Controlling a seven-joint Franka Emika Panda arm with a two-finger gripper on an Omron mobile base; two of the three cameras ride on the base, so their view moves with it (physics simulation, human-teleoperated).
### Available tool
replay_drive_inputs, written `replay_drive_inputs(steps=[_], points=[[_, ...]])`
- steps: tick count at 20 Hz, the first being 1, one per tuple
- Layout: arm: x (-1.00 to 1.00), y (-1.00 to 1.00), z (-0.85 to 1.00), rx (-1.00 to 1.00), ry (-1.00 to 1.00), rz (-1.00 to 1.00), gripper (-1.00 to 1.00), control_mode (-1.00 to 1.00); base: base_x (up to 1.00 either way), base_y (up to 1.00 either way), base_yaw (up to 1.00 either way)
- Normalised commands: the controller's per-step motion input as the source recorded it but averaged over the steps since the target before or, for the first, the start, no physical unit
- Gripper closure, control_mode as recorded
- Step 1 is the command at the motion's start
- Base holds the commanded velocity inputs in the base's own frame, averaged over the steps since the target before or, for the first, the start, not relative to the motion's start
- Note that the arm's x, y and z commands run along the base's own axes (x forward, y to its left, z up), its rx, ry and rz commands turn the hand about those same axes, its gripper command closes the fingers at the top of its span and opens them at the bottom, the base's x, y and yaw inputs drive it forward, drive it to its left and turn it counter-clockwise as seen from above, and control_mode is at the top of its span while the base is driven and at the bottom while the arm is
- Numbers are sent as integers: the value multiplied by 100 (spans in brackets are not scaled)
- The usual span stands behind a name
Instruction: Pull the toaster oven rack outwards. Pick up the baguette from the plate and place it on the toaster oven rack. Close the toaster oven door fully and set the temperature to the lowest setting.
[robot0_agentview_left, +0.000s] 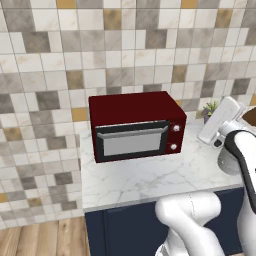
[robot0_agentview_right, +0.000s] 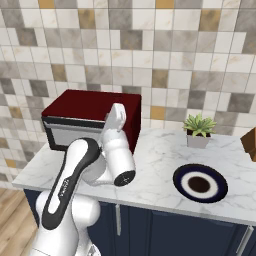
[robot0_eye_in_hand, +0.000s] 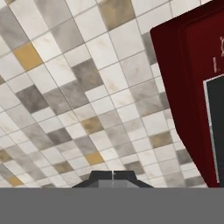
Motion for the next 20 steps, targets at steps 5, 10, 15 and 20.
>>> replay_drive_inputs(steps=[5,10,15,20], points=[[35,0,-31,-1,-5,0,100,-100,0,0,0],[41,0,-45,-2,5,0,100,-100,0,0,0],[16,-14,-36,0,14,0,100,-100,0,0,0],[1,-34,-24,0,27,0,100,-100,0,0,0]])
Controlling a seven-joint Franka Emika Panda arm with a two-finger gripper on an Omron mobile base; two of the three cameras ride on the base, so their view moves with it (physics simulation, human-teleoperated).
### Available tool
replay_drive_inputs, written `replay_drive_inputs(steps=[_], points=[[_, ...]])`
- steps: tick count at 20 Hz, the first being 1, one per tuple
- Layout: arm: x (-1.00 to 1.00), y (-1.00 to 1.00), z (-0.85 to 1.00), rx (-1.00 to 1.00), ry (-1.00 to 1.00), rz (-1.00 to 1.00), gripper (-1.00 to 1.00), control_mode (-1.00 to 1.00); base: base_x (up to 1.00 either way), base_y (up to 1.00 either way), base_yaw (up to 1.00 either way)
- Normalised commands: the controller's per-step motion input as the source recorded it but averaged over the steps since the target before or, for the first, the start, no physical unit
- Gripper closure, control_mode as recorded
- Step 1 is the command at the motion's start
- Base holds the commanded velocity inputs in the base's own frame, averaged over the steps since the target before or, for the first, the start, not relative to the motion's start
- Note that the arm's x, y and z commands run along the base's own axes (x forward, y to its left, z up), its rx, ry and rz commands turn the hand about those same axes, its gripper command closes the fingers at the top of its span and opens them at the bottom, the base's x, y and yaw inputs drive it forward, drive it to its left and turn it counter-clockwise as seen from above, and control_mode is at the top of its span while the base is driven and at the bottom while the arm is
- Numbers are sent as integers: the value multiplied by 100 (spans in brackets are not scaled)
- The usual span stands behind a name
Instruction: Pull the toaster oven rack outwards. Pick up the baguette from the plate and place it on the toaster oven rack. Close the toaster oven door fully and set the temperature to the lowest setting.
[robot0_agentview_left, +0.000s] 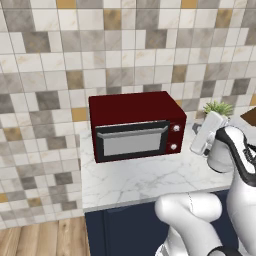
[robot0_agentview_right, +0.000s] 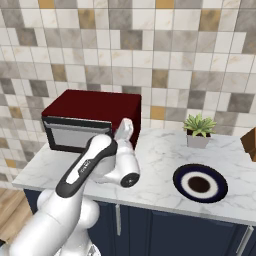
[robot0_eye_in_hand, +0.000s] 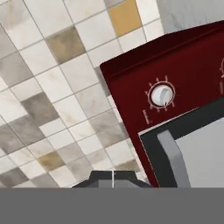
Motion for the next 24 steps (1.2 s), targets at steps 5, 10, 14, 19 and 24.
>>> replay_drive_inputs(steps=[5,10,14,19,24], points=[[2,-30,-28,0,25,0,100,-100,0,0,0],[24,-1,-18,3,3,4,100,-100,0,0,0],[9,0,-30,9,0,2,100,-100,0,0,0],[-3,0,-23,9,1,1,100,-100,0,0,0],[0,0,-2,3,1,1,100,-100,0,0,0]])
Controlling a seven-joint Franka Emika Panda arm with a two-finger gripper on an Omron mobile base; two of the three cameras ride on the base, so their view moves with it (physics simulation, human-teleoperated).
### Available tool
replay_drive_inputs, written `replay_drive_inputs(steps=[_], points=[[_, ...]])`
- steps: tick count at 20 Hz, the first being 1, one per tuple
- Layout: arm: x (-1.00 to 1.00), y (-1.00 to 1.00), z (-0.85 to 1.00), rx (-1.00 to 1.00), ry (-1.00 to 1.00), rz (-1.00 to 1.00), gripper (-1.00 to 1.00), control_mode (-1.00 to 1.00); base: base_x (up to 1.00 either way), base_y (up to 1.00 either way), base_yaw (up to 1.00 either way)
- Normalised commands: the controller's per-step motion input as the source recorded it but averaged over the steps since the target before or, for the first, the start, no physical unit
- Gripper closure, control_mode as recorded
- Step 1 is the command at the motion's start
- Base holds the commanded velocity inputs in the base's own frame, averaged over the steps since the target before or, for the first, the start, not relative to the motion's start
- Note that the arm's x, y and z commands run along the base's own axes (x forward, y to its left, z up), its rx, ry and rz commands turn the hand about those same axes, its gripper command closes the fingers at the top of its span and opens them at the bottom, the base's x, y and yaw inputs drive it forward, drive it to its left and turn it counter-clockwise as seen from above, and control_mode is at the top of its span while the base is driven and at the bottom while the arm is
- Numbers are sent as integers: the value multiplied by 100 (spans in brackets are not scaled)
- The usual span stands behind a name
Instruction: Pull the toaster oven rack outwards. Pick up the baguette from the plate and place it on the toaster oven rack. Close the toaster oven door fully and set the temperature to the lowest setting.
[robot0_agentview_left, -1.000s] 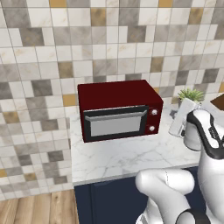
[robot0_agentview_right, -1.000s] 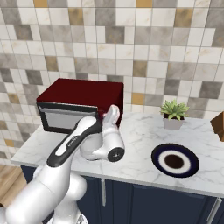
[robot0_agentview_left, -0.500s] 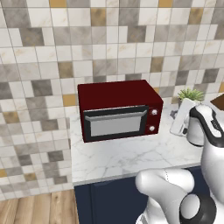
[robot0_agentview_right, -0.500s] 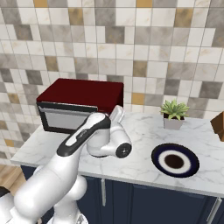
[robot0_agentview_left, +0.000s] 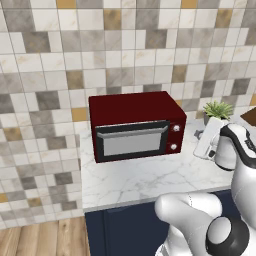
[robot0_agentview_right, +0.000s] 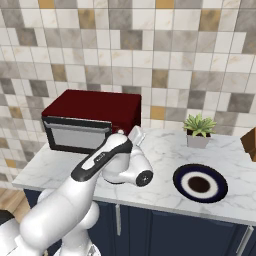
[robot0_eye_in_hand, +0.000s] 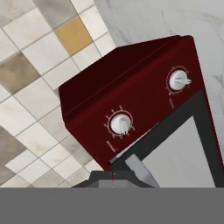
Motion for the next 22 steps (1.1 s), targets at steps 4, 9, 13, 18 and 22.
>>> replay_drive_inputs(steps=[4,9,13,18,22], points=[[0,0,0,0,0,0,100,-100,0,0,0],[0,7,0,0,0,0,100,-100,0,0,0],[0,26,4,0,0,2,100,-100,0,0,0],[8,29,-1,-3,0,3,100,-100,0,0,0],[34,8,-12,-9,0,0,100,-100,0,0,0]])
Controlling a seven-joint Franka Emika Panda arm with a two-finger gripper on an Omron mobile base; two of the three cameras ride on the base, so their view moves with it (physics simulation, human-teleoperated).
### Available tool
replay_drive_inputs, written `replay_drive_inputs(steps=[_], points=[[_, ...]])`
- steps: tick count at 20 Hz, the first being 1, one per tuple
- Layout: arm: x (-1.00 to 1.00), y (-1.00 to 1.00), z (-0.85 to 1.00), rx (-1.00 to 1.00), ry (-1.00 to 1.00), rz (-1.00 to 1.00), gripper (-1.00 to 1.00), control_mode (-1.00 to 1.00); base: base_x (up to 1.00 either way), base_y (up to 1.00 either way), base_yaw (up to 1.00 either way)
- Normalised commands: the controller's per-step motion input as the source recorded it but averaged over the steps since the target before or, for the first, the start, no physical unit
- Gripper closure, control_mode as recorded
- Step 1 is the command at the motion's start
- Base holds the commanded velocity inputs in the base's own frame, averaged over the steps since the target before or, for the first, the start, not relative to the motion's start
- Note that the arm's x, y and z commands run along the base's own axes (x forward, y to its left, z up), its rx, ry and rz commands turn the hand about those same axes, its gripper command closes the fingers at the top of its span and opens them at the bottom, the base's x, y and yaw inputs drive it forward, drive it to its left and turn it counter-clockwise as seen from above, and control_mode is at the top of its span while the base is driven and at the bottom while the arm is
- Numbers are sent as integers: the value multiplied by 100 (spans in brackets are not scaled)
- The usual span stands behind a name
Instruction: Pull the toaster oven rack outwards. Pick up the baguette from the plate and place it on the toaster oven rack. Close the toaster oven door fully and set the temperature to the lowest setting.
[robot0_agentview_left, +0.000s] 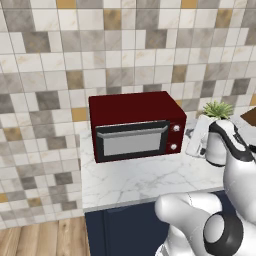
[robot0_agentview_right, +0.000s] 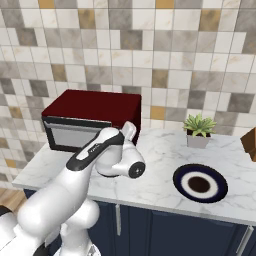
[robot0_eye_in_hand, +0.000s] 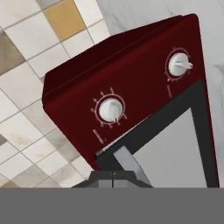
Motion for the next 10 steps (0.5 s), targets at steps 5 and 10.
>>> replay_drive_inputs(steps=[5,10], points=[[25,0,-17,-6,0,0,100,-100,0,0,0],[11,0,-18,0,0,0,-100,-100,0,0,0]])
